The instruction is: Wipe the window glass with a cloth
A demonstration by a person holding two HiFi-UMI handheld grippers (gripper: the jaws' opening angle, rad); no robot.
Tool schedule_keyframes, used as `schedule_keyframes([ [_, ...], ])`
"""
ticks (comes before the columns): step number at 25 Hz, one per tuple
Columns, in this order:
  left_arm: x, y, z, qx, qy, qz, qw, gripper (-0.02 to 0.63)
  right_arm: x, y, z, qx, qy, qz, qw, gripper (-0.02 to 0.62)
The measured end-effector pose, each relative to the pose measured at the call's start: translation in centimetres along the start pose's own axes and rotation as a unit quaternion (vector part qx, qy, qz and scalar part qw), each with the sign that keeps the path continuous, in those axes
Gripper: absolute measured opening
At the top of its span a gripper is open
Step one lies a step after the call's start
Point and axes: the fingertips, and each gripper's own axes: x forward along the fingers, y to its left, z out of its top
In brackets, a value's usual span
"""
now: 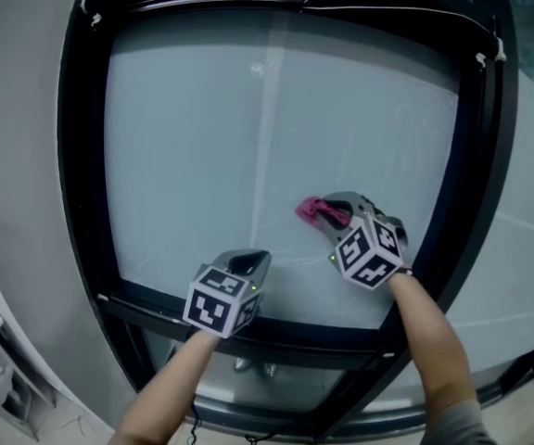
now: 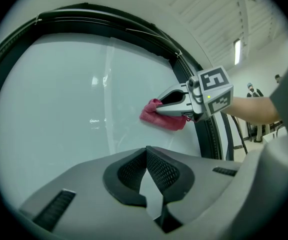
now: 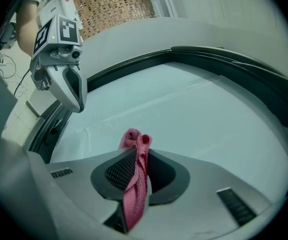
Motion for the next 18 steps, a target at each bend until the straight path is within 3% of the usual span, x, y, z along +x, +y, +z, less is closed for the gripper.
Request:
schedule_keyframes([
  [18, 0.7, 1.9, 7.0, 0.038, -0.041, -0.004, 0.9984, 0.006, -0.2, -14.1, 5.3, 0.005, -0.022, -0.096, 0.995, 0.057],
])
